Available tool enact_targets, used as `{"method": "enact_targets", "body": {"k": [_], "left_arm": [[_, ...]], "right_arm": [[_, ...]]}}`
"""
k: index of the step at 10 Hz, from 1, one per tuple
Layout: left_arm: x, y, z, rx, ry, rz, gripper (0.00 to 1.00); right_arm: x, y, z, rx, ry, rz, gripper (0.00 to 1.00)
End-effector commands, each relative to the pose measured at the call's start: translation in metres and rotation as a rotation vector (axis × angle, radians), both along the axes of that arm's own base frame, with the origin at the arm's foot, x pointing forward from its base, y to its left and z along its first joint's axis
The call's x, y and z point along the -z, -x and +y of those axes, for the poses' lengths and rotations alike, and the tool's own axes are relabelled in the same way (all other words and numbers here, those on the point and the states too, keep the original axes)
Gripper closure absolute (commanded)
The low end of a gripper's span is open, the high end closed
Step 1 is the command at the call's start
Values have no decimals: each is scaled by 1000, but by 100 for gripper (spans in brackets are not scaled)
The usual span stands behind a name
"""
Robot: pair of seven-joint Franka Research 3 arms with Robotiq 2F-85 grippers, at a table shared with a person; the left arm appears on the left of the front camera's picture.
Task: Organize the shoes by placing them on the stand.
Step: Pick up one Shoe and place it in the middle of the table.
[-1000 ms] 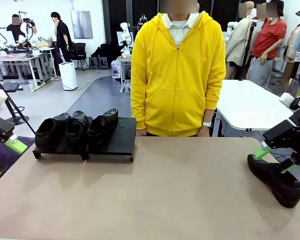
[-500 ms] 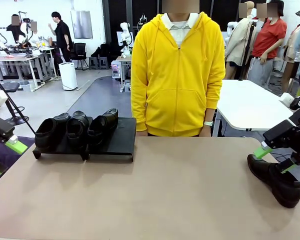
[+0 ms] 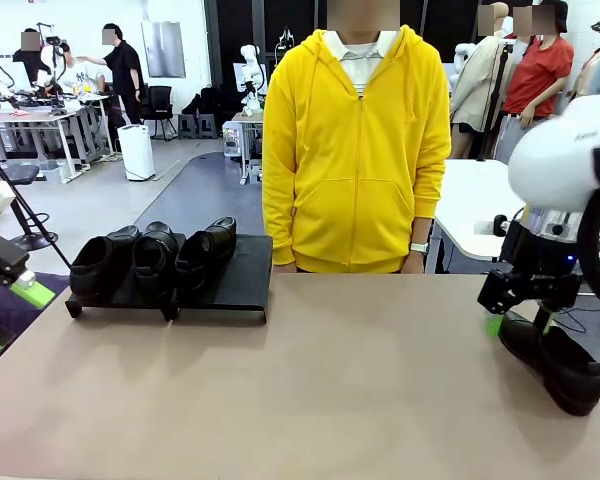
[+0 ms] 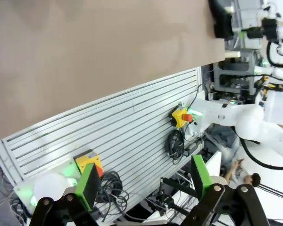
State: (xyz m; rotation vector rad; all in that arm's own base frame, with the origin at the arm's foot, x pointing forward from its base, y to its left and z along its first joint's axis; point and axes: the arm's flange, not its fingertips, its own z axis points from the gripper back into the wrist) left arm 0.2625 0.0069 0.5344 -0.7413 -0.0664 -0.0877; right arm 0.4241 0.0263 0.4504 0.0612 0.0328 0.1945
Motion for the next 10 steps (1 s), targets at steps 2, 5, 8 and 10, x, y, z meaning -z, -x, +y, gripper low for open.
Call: {"method": "enact_targets", "body": {"k": [2, 5, 8, 10], "left_arm": [[-1, 0, 1, -5, 19, 5, 0], [-1, 0, 1, -5, 19, 5, 0], [-1, 0, 1, -5, 19, 5, 0], [-1, 0, 1, -5, 19, 5, 0]], "right_arm": [[8, 13, -29, 111, 155, -49, 0], [35, 20, -50, 144, 131, -92, 0], [62, 17, -63, 239, 161, -203, 0], [74, 12, -67, 251, 119, -209, 0]]}}
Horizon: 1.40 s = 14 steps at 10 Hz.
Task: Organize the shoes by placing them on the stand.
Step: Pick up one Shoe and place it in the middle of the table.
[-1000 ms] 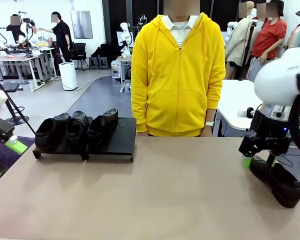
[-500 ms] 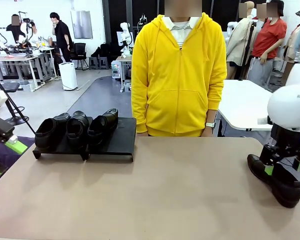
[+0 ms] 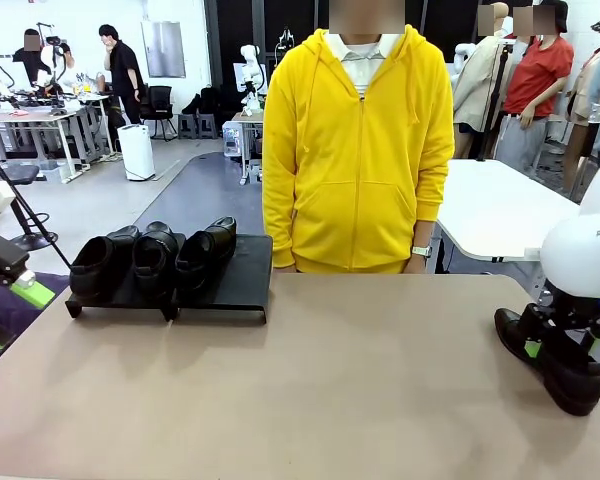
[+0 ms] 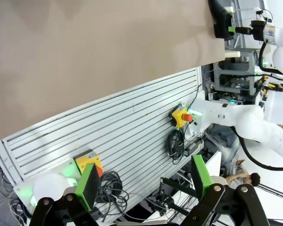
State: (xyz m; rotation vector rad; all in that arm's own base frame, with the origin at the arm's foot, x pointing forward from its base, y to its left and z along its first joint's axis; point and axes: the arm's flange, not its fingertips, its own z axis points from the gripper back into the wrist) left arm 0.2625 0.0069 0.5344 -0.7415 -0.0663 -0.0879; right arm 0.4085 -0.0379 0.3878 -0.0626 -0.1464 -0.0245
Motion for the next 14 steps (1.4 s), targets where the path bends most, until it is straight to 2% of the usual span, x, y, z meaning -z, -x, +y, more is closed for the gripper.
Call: {"method": "enact_targets", "body": {"k": [1, 5, 10, 11, 12, 14], "left_arm": [[-1, 0, 1, -5, 19, 5, 0], [-1, 0, 1, -5, 19, 5, 0], [-1, 0, 1, -5, 19, 5, 0], [-1, 0, 1, -5, 19, 5, 0], [-1, 0, 1, -5, 19, 5, 0], [-1, 0, 1, -5, 19, 5, 0]], "right_arm": [[17, -6, -7, 38, -15, -31, 0], [35, -21, -15, 11, -47, -50, 0], [46, -31, -17, -20, -159, -45, 0], [45, -32, -17, -26, -169, -41, 60], [45, -32, -17, -29, -183, -45, 100], [44, -32, -17, -38, -190, -54, 100]]}}
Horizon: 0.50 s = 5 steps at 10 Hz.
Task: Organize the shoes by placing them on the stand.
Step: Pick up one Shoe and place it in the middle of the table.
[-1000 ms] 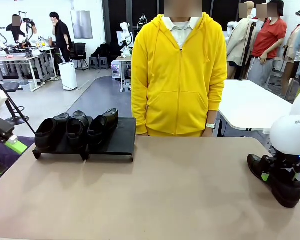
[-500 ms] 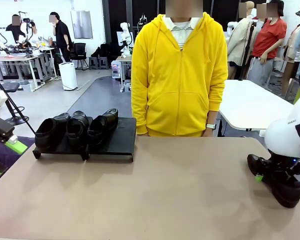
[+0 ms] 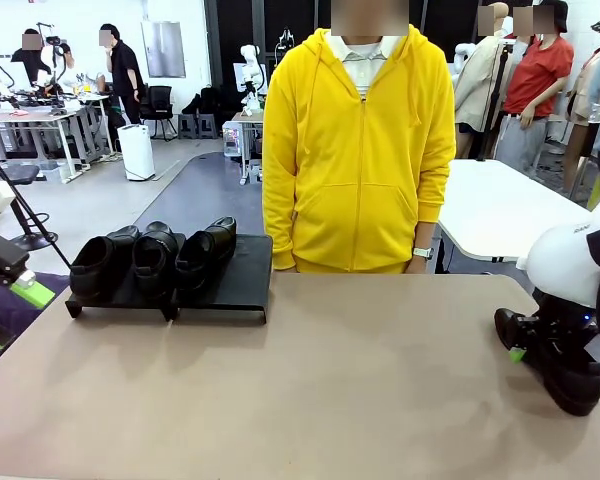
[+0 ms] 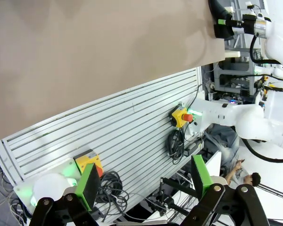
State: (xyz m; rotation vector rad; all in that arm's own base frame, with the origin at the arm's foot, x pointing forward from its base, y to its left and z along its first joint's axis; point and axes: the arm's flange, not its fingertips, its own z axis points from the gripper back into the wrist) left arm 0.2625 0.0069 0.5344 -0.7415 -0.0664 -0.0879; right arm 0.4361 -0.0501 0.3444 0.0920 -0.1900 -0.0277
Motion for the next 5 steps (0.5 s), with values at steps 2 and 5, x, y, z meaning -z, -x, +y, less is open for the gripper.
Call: {"method": "enact_targets", "body": {"k": [2, 5], "left_arm": [[-1, 0, 1, -5, 19, 5, 0], [-1, 0, 1, -5, 19, 5, 0]], "right_arm": [[0, -4, -5, -34, -36, -12, 100], [-5, 2, -9, -18, -39, -21, 100]]}}
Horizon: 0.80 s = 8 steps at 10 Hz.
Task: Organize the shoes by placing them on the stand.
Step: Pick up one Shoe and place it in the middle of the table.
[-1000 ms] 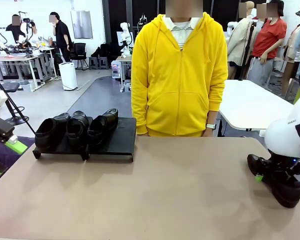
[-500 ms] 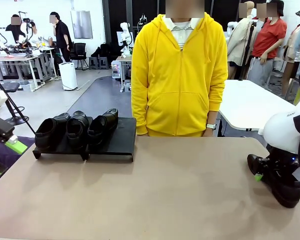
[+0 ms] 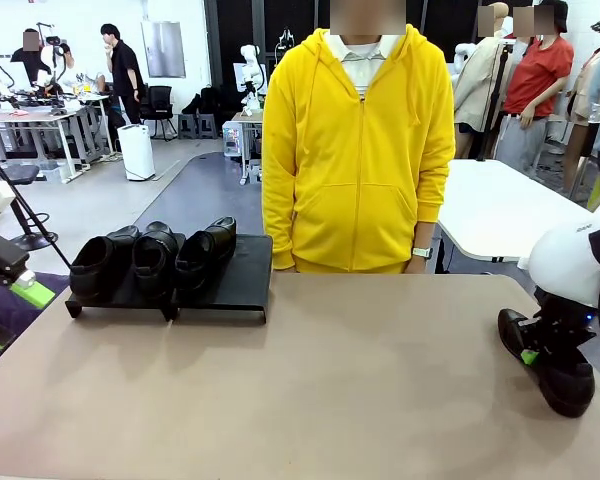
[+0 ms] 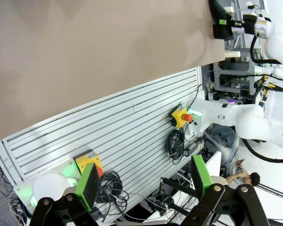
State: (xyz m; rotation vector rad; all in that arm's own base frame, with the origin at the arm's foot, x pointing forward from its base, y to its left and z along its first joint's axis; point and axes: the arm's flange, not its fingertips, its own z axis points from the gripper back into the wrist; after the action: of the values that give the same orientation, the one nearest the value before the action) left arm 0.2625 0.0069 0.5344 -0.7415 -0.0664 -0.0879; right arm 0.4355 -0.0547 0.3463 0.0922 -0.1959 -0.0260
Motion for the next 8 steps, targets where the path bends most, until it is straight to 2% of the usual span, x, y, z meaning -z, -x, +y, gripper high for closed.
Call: {"method": "enact_targets", "body": {"k": [1, 3, 5, 7, 8], "left_arm": [[-1, 0, 1, -5, 19, 5, 0], [-1, 0, 1, -5, 19, 5, 0], [-1, 0, 1, -5, 19, 5, 0], [-1, 0, 1, -5, 19, 5, 0], [-1, 0, 1, -5, 19, 5, 0]], "right_arm": [[-10, 7, -9, -12, -72, -55, 100], [-33, 22, -10, 10, -79, -108, 100], [-78, 46, 4, 52, -106, -161, 100], [-134, 88, 37, 73, -198, -180, 100], [-154, 113, 63, 27, -299, -157, 100]]}}
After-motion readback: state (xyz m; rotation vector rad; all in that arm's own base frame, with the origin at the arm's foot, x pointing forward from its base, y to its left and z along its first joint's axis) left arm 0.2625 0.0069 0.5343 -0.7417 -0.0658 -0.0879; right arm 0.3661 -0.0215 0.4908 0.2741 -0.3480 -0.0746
